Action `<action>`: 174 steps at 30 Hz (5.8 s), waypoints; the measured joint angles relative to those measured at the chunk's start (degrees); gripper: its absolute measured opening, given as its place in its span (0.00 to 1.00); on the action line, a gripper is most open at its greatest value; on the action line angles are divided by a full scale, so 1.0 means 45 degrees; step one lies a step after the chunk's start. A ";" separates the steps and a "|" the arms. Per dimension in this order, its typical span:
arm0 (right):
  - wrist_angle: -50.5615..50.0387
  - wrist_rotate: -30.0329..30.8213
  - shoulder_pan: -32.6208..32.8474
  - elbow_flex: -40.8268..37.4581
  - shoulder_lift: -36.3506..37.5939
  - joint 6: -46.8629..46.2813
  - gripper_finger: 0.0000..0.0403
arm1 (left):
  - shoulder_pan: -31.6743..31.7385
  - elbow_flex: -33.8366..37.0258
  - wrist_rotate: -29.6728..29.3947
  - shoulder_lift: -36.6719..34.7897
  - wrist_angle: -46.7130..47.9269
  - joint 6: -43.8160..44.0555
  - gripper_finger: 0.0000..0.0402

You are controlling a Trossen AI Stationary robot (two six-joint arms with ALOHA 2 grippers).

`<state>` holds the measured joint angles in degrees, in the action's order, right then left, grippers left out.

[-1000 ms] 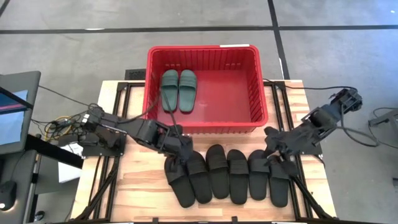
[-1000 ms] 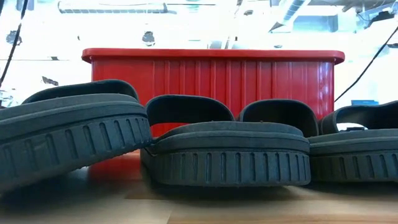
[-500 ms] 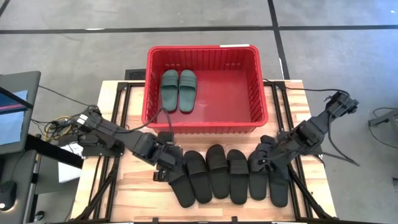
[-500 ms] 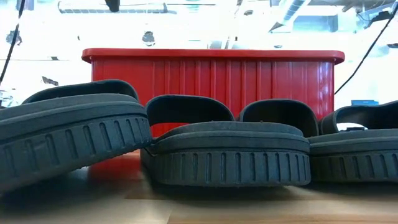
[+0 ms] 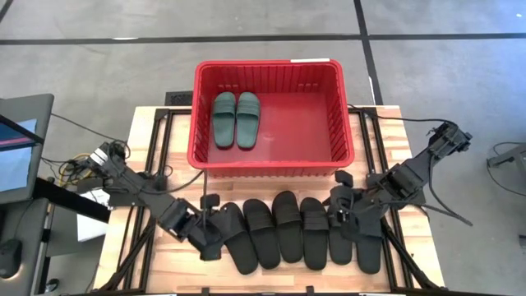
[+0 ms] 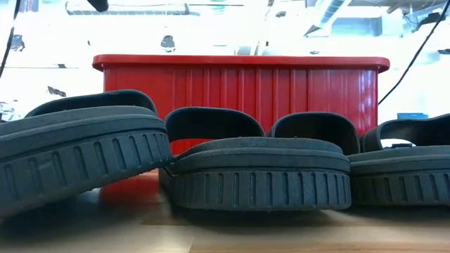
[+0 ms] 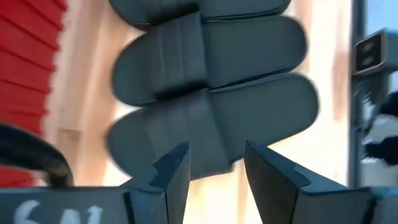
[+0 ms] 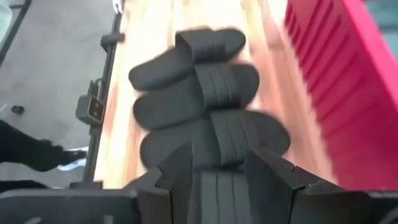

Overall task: Pick and place slides into bin
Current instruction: Put the black slide into the red bin

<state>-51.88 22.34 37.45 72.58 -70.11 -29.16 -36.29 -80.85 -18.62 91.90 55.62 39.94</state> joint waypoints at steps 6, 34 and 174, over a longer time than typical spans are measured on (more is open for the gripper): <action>0.0945 0.0477 -0.0270 -0.0005 -0.0117 0.1801 0.33 | -0.0653 0.0686 -0.1162 0.0000 -0.1321 0.1697 0.35; 0.2721 0.0487 -0.0707 -0.0002 -0.0087 0.3491 0.33 | -0.1439 0.2116 -0.3369 0.2533 -0.2943 0.2601 0.29; 0.3018 0.0342 -0.1583 -0.0001 -0.0083 0.4113 0.33 | -0.0350 0.2777 -0.4389 0.3157 -0.0735 0.0400 0.06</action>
<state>-38.30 23.88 30.33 72.57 -70.48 -10.65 -37.87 -68.36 -38.37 106.10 52.31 41.74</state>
